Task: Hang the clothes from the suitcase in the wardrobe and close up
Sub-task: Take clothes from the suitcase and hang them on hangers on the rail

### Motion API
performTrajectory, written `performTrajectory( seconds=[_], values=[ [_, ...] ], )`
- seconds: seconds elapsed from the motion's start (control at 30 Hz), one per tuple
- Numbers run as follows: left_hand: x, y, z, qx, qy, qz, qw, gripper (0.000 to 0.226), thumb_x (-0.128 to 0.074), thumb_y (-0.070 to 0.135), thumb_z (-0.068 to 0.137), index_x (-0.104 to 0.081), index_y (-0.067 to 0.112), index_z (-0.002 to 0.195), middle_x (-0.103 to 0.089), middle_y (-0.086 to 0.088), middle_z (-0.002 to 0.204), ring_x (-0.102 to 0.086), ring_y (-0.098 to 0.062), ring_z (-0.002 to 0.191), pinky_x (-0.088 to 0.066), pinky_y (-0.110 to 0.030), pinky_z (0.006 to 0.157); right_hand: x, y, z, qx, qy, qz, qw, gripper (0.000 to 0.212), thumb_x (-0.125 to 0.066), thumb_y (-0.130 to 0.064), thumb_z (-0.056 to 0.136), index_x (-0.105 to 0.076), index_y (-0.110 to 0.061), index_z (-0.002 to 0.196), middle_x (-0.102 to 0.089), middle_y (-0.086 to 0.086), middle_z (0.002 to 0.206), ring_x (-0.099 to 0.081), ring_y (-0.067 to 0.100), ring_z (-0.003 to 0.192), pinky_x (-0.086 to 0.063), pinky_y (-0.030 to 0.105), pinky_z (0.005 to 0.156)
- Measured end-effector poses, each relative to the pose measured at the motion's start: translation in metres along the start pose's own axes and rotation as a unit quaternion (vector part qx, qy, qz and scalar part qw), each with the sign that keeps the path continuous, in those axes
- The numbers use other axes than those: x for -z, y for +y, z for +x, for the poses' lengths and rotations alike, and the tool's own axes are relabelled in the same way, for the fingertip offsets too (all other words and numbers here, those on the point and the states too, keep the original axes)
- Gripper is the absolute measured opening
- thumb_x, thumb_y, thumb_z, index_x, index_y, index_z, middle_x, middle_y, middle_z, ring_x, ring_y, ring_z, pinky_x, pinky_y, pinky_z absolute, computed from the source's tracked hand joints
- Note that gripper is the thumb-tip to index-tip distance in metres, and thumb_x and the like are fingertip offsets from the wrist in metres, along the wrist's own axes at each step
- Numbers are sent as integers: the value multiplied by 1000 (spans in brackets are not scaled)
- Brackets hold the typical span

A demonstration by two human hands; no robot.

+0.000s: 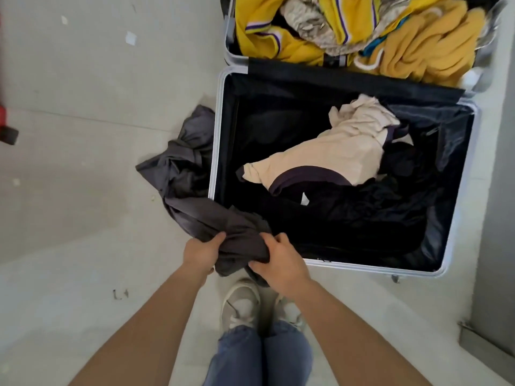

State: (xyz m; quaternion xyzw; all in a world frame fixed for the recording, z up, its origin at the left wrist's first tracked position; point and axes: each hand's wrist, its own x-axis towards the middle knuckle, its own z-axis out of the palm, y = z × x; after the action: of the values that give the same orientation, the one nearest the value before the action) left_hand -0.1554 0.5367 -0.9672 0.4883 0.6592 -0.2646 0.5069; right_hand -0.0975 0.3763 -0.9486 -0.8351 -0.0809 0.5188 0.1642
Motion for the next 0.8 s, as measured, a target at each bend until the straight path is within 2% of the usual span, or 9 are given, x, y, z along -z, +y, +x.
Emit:
performTrajectory(
  seconds=[0.1, 0.13, 0.27, 0.33, 0.43, 0.53, 0.63, 0.7, 0.8],
  values=[
    [9, -14, -2, -35, 61, 23, 997, 16, -73, 15, 81, -65, 1, 80, -66, -19, 83, -64, -34, 81, -56, -49, 82, -8, -5, -4, 4, 19, 57, 998, 20, -64, -27, 89, -59, -19, 107, -38, 2, 108, -54, 29, 97, -48, 35, 81],
    [13, -13, -12, -41, 62, 0, 997, 14, -71, 11, 81, -63, 0, 74, -64, -17, 75, -63, -33, 77, -57, -44, 77, -9, -9, -11, -2, 24, 94, 995, 11, -65, -24, 87, -59, -19, 95, -38, 0, 105, -54, 28, 93, -46, 32, 80],
    [26, 8, -72, -75, 66, -116, 988, 13, -63, 8, 82, -58, 6, 71, -57, -4, 66, -52, -19, 64, -41, -27, 56, 5, -26, -52, -29, 50, 214, 975, 30, -69, -8, 80, -46, -23, 67, -47, 0, 85, -48, 20, 73, -33, 27, 62],
    [29, 26, -111, -73, 40, -175, 981, 14, -62, 5, 80, -52, 9, 70, -50, 0, 61, -46, -15, 57, -36, -24, 49, 23, -33, -77, -39, 43, 260, 964, 27, -66, -1, 80, -48, -17, 68, -48, 0, 65, -45, 18, 63, -33, 29, 57],
    [38, 50, -173, -57, -29, -252, 966, 12, -67, 7, 79, -56, 11, 79, -54, -1, 65, -50, -10, 49, -38, -23, 46, 64, -46, -121, -43, 61, 295, 953, 16, -67, 3, 81, -55, -7, 76, -52, 1, 63, -47, 14, 60, -38, 27, 55],
    [53, 69, -246, -85, -95, -312, 941, 25, -73, 13, 82, -65, 7, 104, -71, -5, 96, -68, -13, 78, -51, -25, 61, 114, -64, -179, -9, 95, 341, 935, 12, -71, 4, 81, -59, 8, 84, -57, 9, 66, -51, 15, 64, -41, 20, 56],
    [72, 80, -328, -118, -126, -336, 926, 55, -73, 28, 83, -56, 4, 130, -63, -12, 126, -65, -24, 109, -54, -24, 60, 169, -85, -250, 29, 114, 374, 920, 22, -70, 6, 82, -61, 18, 98, -63, 34, 90, -58, 22, 78, -47, 21, 64],
    [85, 89, -383, -121, -135, -334, 925, 60, -69, 42, 84, -56, 4, 129, -68, -12, 118, -69, -21, 98, -54, -24, 58, 204, -100, -301, 45, 112, 412, 903, 18, -65, 4, 88, -63, 14, 102, -65, 30, 92, -62, 23, 81, -50, 20, 66],
    [102, 105, -456, -138, -132, -318, 929, 46, -63, 47, 88, -62, 10, 116, -62, -5, 78, -64, -8, 58, -57, -27, 66, 251, -122, -375, 61, 131, 432, 890, 13, -59, -10, 95, -72, -14, 97, -73, 4, 89, -69, 14, 83, -53, 22, 73]
  ],
)
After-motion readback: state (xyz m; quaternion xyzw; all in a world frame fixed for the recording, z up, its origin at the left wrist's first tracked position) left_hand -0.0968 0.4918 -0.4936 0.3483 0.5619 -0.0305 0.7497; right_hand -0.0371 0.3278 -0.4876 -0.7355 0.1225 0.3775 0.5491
